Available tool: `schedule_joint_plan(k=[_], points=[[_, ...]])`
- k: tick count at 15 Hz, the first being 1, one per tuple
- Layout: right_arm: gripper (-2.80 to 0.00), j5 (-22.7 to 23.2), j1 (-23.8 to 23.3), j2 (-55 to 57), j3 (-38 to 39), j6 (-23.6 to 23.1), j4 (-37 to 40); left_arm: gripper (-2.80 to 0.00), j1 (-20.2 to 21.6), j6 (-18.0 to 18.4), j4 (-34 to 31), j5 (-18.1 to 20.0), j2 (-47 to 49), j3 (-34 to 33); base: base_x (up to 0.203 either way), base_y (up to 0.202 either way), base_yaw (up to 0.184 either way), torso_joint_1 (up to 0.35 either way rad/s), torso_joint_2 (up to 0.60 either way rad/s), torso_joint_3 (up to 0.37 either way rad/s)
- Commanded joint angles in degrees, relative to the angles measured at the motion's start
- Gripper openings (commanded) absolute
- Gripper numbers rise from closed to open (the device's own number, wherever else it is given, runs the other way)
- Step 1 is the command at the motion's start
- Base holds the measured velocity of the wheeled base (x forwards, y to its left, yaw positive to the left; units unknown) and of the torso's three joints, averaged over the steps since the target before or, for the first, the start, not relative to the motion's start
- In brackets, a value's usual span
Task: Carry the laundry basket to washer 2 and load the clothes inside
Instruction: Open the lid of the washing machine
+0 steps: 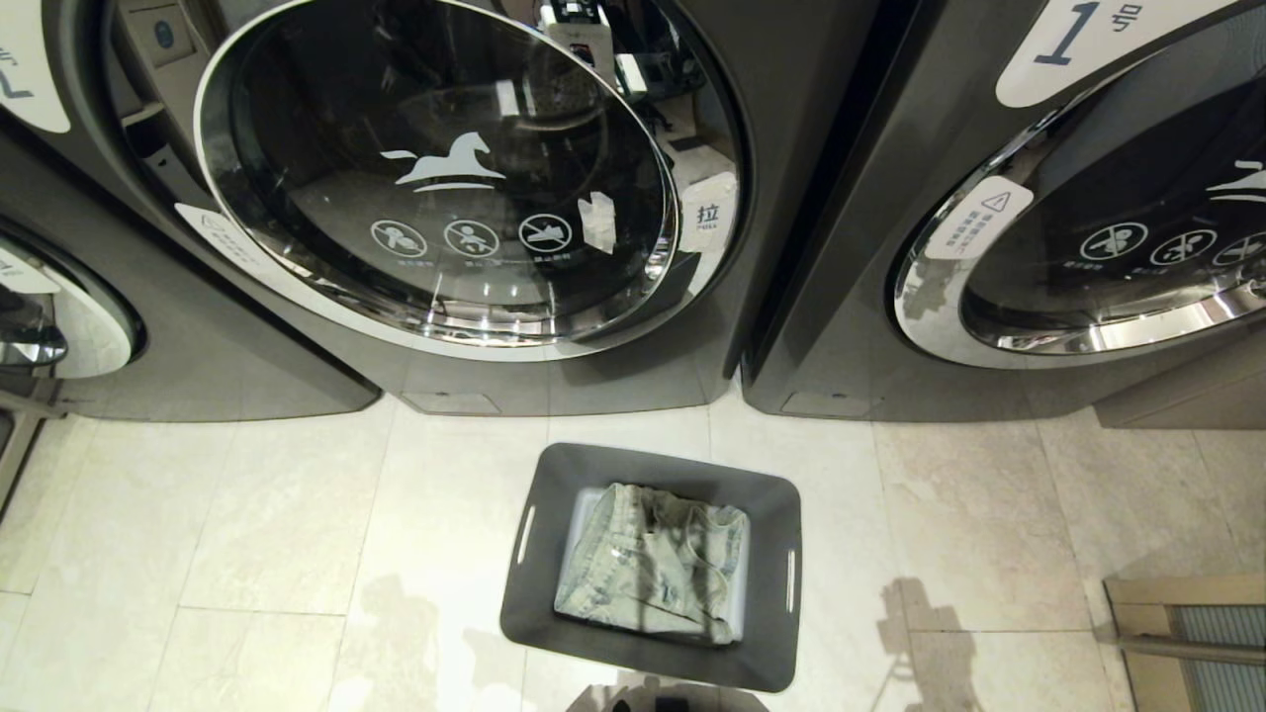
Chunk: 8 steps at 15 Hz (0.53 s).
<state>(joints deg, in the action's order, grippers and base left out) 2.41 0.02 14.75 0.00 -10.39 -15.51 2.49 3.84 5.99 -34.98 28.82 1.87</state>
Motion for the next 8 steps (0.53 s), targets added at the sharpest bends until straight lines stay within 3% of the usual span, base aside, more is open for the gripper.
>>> schedule_joint_plan(k=[1, 3, 5, 6, 8], points=[[-2.80, 0.17, -0.38, -3.33, 2.29, -0.20, -0.09, -2.80, 1.73, 2.37, 0.95, 3.68, -6.92, -0.22, 0.000, 0.000, 0.000, 0.000, 0.00, 0.000], [-2.80, 0.36, 1.05, -4.99, 2.29, -0.25, 0.08, -2.80, 1.81, 3.66, 0.78, 13.35, -13.05, -0.56, 0.000, 0.000, 0.000, 0.000, 0.00, 0.000], [-2.80, 0.40, 1.01, -7.30, 2.29, -0.10, 0.16, -2.80, 1.83, 3.33, 0.53, 26.75, -13.02, -1.02, 0.000, 0.000, 0.000, 0.000, 0.00, 0.000], [-2.80, 0.38, 0.97, -9.20, 2.29, -0.01, 0.19, -2.80, 1.84, 2.81, 0.25, 31.25, -12.88, -1.18, 0.000, 0.000, 0.000, 0.000, 0.00, 0.000], [-2.80, 0.32, 0.46, -12.49, 2.29, 0.08, 0.04, -2.80, 1.86, 2.92, -3.65, 32.40, -12.74, -0.81, 0.000, 0.000, 0.000, 0.000, 0.00, 0.000]])
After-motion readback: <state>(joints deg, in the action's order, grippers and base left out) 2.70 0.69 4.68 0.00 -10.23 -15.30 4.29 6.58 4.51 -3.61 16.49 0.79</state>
